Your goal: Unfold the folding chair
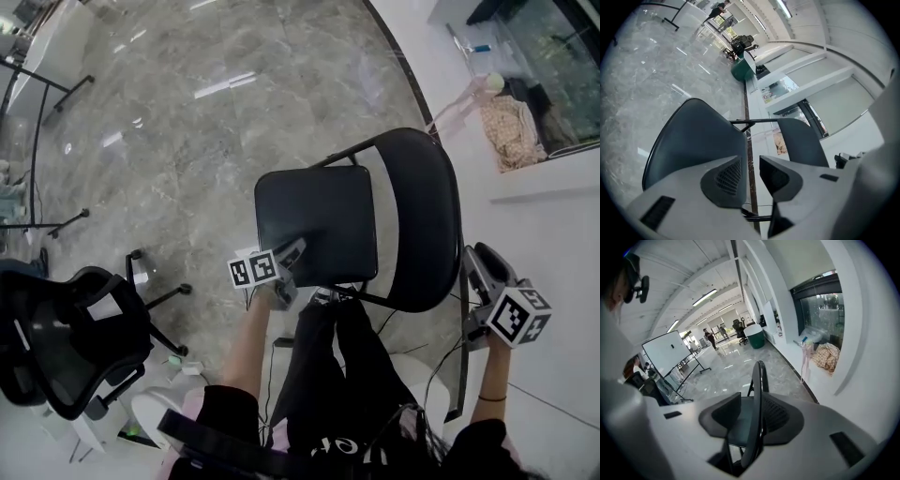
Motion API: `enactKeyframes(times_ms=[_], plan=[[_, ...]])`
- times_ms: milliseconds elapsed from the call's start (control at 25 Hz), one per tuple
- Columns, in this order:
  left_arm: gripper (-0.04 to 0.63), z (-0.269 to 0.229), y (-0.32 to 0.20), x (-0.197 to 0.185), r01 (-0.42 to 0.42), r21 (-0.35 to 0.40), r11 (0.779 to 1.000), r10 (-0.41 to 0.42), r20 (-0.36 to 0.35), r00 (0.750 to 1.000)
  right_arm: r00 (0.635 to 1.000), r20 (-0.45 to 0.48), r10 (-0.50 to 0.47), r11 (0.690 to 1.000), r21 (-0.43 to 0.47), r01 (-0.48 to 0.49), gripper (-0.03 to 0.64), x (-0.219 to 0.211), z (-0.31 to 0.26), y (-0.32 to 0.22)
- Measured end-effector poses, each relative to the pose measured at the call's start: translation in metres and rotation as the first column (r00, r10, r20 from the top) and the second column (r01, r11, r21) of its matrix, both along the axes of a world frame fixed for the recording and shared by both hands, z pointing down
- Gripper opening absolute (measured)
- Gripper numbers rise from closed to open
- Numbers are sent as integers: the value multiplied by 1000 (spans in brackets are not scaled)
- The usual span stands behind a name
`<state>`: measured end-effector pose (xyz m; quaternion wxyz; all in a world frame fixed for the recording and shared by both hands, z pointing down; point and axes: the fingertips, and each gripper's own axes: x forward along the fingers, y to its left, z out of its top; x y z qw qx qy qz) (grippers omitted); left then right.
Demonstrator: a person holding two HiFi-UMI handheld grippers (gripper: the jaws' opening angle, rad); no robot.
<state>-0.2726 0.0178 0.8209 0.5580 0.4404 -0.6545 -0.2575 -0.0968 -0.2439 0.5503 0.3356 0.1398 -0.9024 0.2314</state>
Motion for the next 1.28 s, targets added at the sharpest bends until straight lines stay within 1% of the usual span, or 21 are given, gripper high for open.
enactKeyframes(times_ms=[80,200,320,400,480,560,640,720,880,1000,1160,1240,1280], plan=[[100,-21,0,5,36,19,999,-36,0,999,999,8,-44,999,12,44,149,-5,-14,12],[100,-48,5,15,78,33,996,-78,2,997,993,53,-106,994,-2,106,149,-17,-39,29],[100,-71,12,29,91,27,995,-91,1,996,981,91,-173,983,-38,177,143,-26,-62,43],[100,-87,17,35,100,20,995,-100,15,995,971,108,-214,974,-51,220,131,-31,-76,50],[100,-105,18,32,135,28,990,-136,30,990,960,123,-250,965,-48,257,120,-38,-87,52],[100,-123,23,26,192,41,981,-193,37,980,950,135,-281,956,-47,289,106,-42,-96,55],[100,-142,32,20,256,52,965,-258,47,965,940,145,-309,946,-50,319,86,-44,-101,60],[100,-163,41,13,322,70,944,-326,56,944,932,149,-331,937,-62,343,67,-42,-105,65],[100,-208,59,10,442,145,885,-454,56,889,915,160,-370,915,-108,389,52,-35,-103,81],[100,-232,72,16,492,182,851,-510,68,858,903,168,-396,898,-136,419,46,-32,-99,93],[86,-258,87,20,535,205,819,-560,88,824,888,170,-428,877,-162,453,41,-37,-93,108],[59,-270,92,22,532,238,812,-565,98,819,883,169,-438,871,-161,463,41,-43,-92,116],[52,-275,95,22,524,249,815,-561,108,821,880,174,-442,870,-159,468,41,-48,-93,122]])
